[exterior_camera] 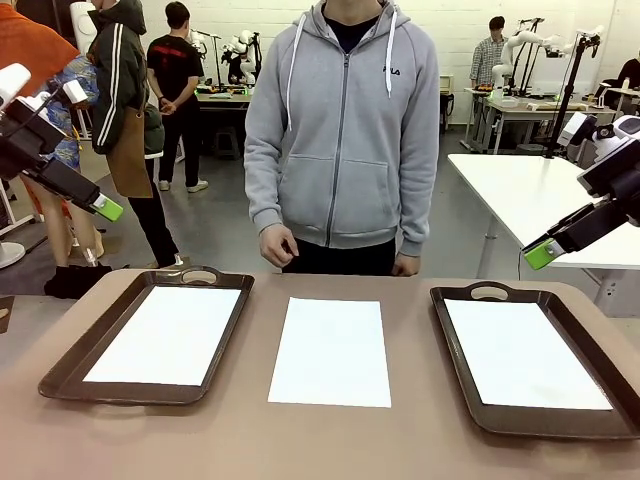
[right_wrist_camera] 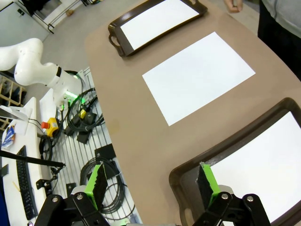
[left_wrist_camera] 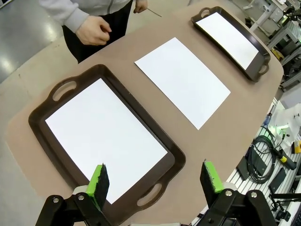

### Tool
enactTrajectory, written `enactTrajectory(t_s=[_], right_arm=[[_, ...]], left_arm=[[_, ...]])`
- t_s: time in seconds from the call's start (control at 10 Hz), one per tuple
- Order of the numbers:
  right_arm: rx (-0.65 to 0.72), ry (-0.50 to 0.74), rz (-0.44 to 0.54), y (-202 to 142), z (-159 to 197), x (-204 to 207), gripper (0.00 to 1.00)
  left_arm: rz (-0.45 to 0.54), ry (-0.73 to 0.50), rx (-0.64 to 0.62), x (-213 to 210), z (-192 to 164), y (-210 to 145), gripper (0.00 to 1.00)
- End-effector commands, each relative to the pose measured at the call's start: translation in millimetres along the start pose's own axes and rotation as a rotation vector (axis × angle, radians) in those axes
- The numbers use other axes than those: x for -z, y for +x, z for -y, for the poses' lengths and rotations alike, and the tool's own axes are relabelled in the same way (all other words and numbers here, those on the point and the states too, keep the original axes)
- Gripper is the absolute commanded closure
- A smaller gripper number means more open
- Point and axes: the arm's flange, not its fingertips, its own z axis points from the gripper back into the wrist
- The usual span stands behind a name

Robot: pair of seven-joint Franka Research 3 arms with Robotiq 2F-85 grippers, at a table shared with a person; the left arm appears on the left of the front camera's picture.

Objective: Sort the A4 documents.
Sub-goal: Receive the A4 Paper.

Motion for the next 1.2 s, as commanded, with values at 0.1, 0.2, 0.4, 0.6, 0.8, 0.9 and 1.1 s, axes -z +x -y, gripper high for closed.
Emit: enactTrajectory(t_s=[0.1, 0.2, 0.4, 0.6, 0.8, 0.9, 1.1], right_arm=[[0.004, -0.006, -0.008, -0.3, 0.1, 1.1, 0.0], [0.004, -0.006, -0.008, -0.3, 0.1, 1.1, 0.0], [0.004, -0.006, -0.008, -0.3, 0.1, 1.1, 0.0], [0.004, -0.006, -0.008, -0.3, 0.1, 1.1, 0.0], [0.004, -0.006, -0.008, -0.3, 0.1, 1.1, 0.0], [0.004, -0.006, -0.008, -0.3, 0.1, 1.1, 0.0], [0.004, -0.006, -0.008, -0.3, 0.1, 1.1, 0.0]], left_arm=[[0.008, -0.001, 0.004, -2.9, 3.3, -2.1, 0.0], [0.008, -0.001, 0.004, -2.9, 3.3, -2.1, 0.0], [0.008, -0.001, 0.004, -2.9, 3.3, -2.1, 0.0], [0.008, -0.001, 0.004, -2.9, 3.3, -2.1, 0.0], [0.008, -0.001, 0.004, -2.9, 3.3, -2.1, 0.0], [0.008, -0.001, 0.004, -2.9, 3.3, -2.1, 0.0], [0.008, -0.001, 0.004, -2.9, 3.3, -2.1, 0.0]])
